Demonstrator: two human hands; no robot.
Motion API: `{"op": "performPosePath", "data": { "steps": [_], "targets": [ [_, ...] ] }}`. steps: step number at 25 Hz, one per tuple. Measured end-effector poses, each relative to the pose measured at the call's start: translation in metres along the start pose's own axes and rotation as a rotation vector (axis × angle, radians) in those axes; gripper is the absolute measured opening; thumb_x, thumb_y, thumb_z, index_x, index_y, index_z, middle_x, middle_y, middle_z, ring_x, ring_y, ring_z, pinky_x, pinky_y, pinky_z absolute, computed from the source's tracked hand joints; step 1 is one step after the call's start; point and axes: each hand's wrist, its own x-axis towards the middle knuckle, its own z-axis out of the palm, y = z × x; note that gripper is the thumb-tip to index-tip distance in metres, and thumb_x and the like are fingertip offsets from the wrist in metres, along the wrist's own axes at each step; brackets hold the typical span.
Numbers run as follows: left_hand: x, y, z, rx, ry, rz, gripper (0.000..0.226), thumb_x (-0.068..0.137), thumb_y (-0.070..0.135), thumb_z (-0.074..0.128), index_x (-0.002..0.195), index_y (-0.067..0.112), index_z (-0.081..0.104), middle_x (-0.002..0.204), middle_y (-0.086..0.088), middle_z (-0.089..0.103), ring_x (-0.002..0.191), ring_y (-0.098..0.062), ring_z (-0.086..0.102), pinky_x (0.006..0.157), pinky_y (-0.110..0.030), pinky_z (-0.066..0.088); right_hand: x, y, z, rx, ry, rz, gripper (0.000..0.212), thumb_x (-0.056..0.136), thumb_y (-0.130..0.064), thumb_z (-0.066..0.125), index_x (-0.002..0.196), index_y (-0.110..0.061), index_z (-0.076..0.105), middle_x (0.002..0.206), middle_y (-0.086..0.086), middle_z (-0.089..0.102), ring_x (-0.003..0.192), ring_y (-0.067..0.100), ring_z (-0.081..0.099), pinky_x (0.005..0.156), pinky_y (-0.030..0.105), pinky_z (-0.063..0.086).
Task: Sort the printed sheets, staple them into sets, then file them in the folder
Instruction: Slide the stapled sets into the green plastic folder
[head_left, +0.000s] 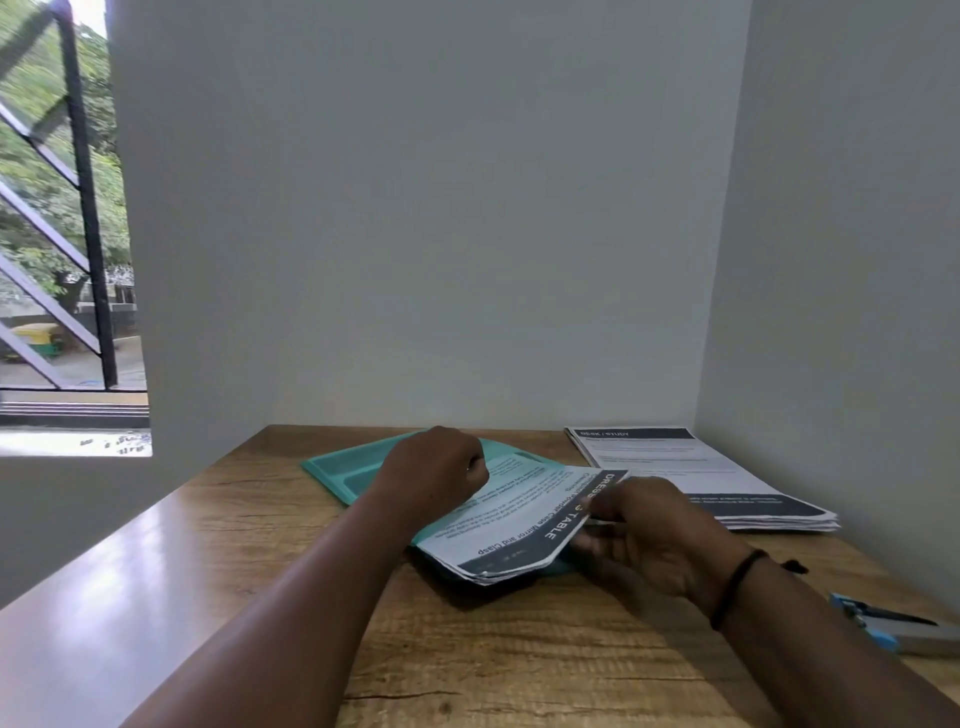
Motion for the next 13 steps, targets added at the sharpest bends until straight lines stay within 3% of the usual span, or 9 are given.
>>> {"op": "performPosePath", "data": {
  "steps": [2, 6, 8, 10, 13],
  "targets": [
    [0.001, 0.001, 0.000, 0.008, 0.022, 0.006, 0.023, 0.088, 0.028, 0.047, 0.082, 0.018, 0.067, 0.080, 0.001, 0.067, 0.072, -0.019, 0.061, 0.066, -0.035, 0.053, 0.001, -0.002, -0.008, -0.021, -0.017, 0.054, 0.023, 0.093, 0.015, 0.039, 0.106, 0.010, 0.057, 0.074, 0.019, 0.071, 0.048, 0.020, 0.067, 0.041, 0.025, 0.054],
    [0.002, 0.007, 0.001, 0.069, 0.054, 0.052, 0.025, 0.089, 0.031, 0.045, 0.083, 0.018, 0.066, 0.081, 0.000, 0.067, 0.072, -0.019, 0.062, 0.063, -0.033, 0.049, 0.018, -0.007, 0.003, -0.190, 0.022, 0.014, 0.025, 0.092, 0.017, 0.038, 0.106, 0.009, 0.056, 0.093, 0.023, 0.069, 0.055, 0.021, 0.069, 0.043, 0.026, 0.055],
    [0.001, 0.010, 0.004, 0.085, 0.096, 0.069, 0.026, 0.090, 0.032, 0.044, 0.087, 0.018, 0.067, 0.085, 0.000, 0.068, 0.076, -0.021, 0.063, 0.064, -0.032, 0.046, 0.038, -0.003, 0.018, -0.342, 0.033, -0.024, 0.022, 0.090, 0.014, 0.040, 0.100, 0.007, 0.058, 0.092, 0.023, 0.069, 0.063, 0.026, 0.068, 0.053, 0.033, 0.060],
    [0.000, 0.011, 0.008, 0.080, 0.128, 0.105, 0.031, 0.089, 0.033, 0.042, 0.088, 0.018, 0.068, 0.085, -0.001, 0.069, 0.078, -0.022, 0.064, 0.063, -0.032, 0.045, 0.059, 0.001, 0.033, -0.580, 0.051, -0.133, 0.017, 0.087, 0.003, 0.049, 0.101, 0.004, 0.058, 0.101, 0.024, 0.066, 0.082, 0.034, 0.069, 0.072, 0.043, 0.060],
    [-0.001, 0.004, 0.010, 0.094, 0.132, 0.121, 0.051, 0.083, 0.040, 0.024, 0.086, 0.019, 0.071, 0.083, 0.001, 0.070, 0.074, -0.020, 0.065, 0.060, -0.031, 0.046, 0.092, 0.015, 0.048, -0.840, 0.082, -0.250, 0.046, 0.079, -0.013, 0.061, 0.121, 0.003, 0.051, 0.113, 0.023, 0.062, 0.098, 0.034, 0.065, 0.083, 0.045, 0.057]
  ]
}}
